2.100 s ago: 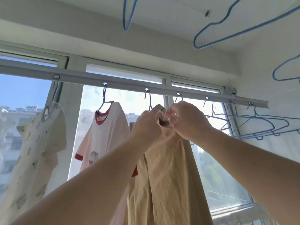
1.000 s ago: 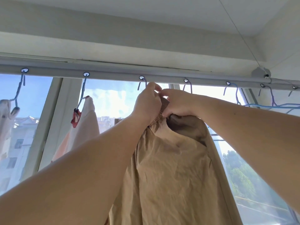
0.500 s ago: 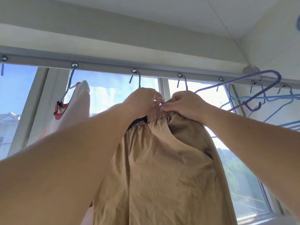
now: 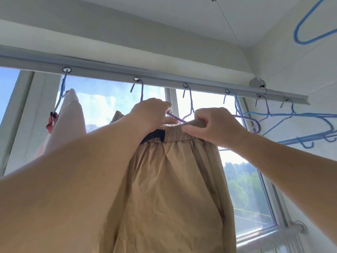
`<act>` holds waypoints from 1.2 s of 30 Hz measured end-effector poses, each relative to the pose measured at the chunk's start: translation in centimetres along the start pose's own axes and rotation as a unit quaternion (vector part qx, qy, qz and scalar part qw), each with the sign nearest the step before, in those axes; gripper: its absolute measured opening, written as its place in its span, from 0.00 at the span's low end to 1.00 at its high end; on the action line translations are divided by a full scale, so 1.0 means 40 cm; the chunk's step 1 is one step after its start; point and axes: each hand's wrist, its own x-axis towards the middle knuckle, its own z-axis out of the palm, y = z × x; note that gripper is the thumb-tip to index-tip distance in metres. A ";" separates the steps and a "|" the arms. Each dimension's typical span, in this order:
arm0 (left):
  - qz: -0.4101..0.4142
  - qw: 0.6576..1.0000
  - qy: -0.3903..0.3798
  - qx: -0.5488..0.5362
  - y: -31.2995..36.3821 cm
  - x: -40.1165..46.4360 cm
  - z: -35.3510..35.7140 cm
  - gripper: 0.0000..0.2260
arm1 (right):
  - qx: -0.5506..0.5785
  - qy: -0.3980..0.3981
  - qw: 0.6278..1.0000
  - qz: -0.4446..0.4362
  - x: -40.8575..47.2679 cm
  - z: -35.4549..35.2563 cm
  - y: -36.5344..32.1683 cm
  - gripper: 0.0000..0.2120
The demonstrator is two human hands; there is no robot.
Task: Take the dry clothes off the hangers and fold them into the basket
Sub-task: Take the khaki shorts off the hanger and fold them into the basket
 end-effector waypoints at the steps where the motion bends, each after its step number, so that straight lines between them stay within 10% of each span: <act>1: -0.007 1.000 -0.001 0.006 0.005 -0.002 -0.002 0.22 | -0.012 0.007 1.000 0.000 -0.010 -0.003 -0.001 0.21; 18: -0.083 0.996 0.006 -0.042 0.010 -0.042 -0.032 0.23 | -0.035 0.210 0.977 -0.002 -0.133 0.016 -0.081 0.25; 26: -0.102 0.984 -0.021 -0.141 0.007 -0.072 -0.072 0.26 | -0.055 0.143 0.979 -0.135 -0.160 0.038 -0.172 0.16; 36: -0.120 0.932 0.010 -0.342 -0.004 -0.163 -0.058 0.22 | -0.058 0.052 0.996 0.035 -0.164 0.018 -0.157 0.21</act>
